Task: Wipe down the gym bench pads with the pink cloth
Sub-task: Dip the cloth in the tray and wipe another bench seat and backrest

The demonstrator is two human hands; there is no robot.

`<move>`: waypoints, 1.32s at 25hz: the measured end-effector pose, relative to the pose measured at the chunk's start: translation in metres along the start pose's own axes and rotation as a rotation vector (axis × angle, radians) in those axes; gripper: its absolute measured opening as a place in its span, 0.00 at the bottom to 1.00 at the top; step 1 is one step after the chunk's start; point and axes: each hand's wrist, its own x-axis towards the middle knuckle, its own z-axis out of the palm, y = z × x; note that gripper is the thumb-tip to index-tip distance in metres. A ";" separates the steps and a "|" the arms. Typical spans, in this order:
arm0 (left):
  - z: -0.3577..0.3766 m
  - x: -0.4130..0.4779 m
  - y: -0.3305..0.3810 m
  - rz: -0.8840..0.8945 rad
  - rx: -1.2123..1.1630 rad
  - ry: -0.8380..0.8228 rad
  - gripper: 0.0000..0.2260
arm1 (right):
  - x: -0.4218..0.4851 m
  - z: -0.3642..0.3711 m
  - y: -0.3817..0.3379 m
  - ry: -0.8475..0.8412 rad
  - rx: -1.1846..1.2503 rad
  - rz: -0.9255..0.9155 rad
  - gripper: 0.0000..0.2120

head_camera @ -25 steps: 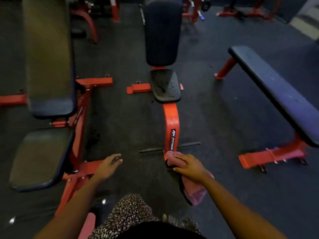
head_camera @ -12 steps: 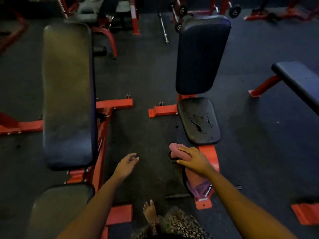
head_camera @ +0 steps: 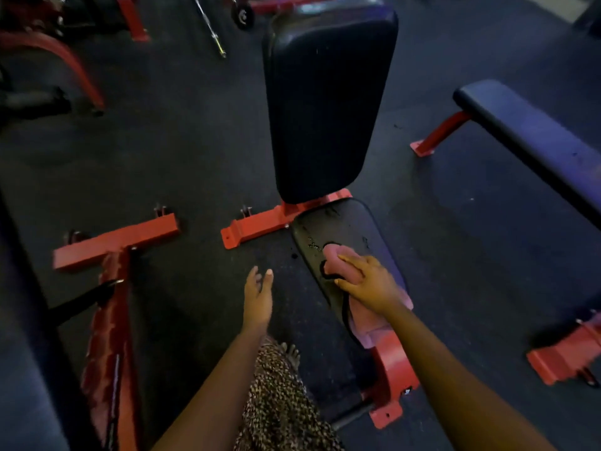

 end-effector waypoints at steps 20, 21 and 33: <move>0.151 0.235 -0.057 -0.320 -0.421 -0.141 0.37 | 0.239 0.141 0.039 0.251 -0.535 -0.165 0.25; 0.151 0.235 -0.057 -0.313 -0.438 -0.165 0.37 | 0.244 0.136 0.043 0.247 -0.515 -0.130 0.25; 0.151 0.237 -0.060 -0.223 -0.368 -0.155 0.31 | 0.287 0.070 0.120 0.383 -0.361 0.426 0.23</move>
